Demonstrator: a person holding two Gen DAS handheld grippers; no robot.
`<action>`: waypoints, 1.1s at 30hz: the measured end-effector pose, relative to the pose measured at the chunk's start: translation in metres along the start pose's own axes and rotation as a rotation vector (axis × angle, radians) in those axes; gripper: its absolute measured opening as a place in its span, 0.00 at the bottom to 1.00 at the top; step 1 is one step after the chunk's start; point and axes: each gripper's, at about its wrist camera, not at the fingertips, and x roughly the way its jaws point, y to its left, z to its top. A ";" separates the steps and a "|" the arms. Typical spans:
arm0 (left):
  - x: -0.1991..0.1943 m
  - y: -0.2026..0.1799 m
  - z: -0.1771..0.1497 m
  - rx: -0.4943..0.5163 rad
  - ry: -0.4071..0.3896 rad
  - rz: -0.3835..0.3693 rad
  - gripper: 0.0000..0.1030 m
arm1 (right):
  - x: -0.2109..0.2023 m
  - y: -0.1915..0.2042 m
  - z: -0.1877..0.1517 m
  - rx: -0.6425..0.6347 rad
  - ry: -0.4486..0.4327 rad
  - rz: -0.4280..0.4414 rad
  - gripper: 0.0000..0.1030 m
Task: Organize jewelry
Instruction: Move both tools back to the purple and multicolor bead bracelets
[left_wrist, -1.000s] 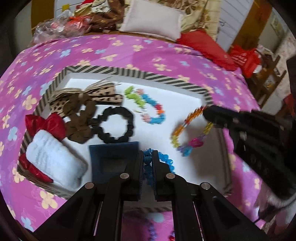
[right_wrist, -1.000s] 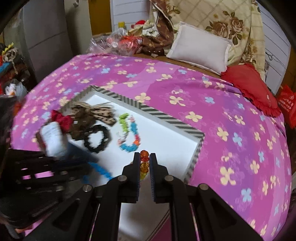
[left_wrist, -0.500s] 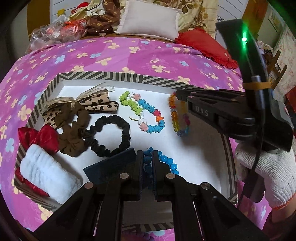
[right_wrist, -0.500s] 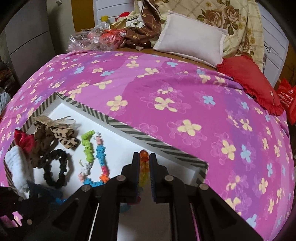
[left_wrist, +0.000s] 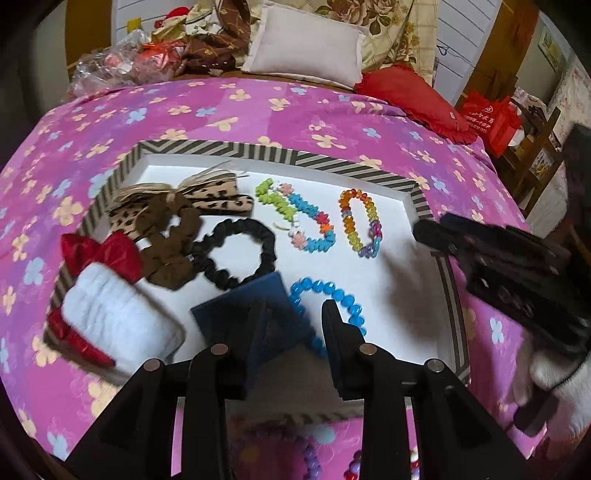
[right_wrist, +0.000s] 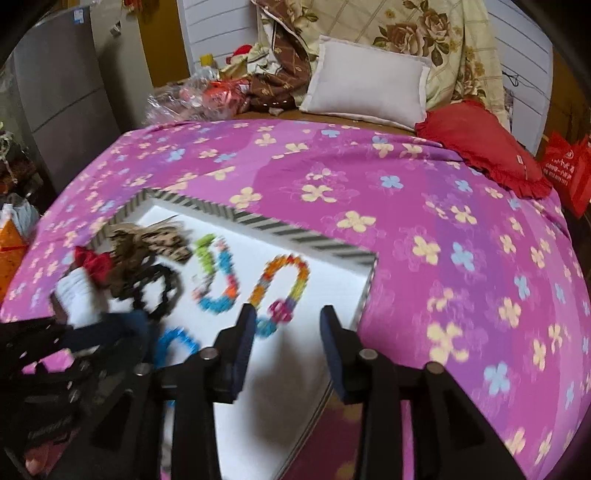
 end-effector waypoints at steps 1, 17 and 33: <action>-0.004 0.001 -0.003 0.004 -0.009 0.010 0.26 | -0.006 0.004 -0.006 -0.001 -0.005 0.004 0.40; -0.057 0.005 -0.055 0.030 -0.093 0.108 0.26 | -0.071 0.057 -0.081 0.014 -0.060 0.022 0.51; -0.090 0.016 -0.087 0.010 -0.153 0.180 0.26 | -0.104 0.073 -0.114 0.095 -0.093 0.043 0.60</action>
